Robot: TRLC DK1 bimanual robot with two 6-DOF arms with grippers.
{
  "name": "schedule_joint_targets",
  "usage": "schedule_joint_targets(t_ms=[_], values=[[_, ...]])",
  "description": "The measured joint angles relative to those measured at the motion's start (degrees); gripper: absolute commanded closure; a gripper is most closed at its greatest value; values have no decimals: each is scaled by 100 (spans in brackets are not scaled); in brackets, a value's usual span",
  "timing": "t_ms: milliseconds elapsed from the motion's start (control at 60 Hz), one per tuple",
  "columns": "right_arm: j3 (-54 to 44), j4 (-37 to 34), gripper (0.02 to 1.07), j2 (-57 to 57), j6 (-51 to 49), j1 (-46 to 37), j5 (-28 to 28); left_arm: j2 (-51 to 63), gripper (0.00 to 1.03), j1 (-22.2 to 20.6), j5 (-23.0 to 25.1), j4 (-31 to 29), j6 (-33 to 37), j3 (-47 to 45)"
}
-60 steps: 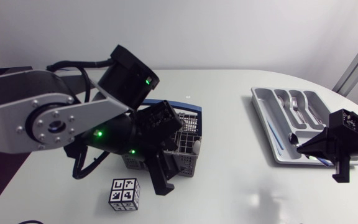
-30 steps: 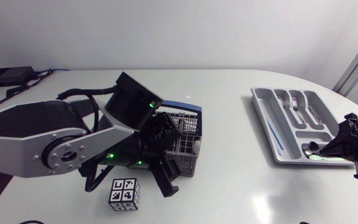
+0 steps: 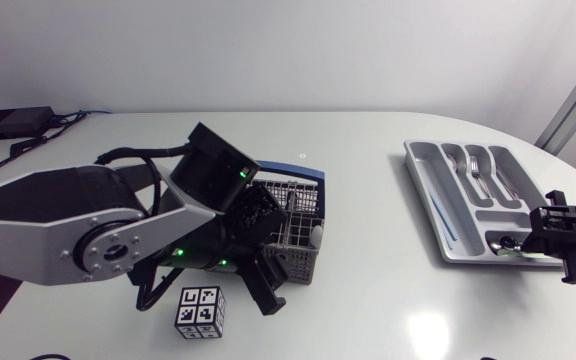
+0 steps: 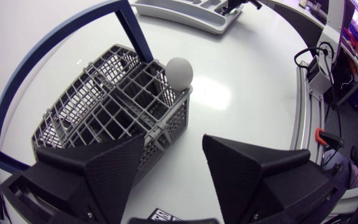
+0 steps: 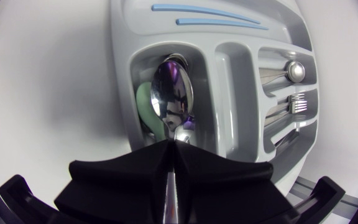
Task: Transfer all utensils from the basket to the drawer tray.
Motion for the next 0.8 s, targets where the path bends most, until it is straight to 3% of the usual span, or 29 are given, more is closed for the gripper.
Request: schedule_joint_targets(t_ms=[83,217,383,517,667,800], values=[[0,179,48,9,2,0,0,-2,38,7,0,17,-13,-66],[-2,243,34,-35,70,2,2,-15,38,33,4,92,-13,-251],[-2,-201,34,-529,636,136,-48,-24,38,129,160,358,-13,-463],[0,-1121,34,-1126,1379,584,-166,-24,38,240,267,538,-13,-595],[-4,-1843,35,-1631,2555,1425,-330,-24,38,275,367,697,-13,-702],[-98,-1895,35,-2173,3858,2490,-348,-24,38,341,413,789,-13,-772]])
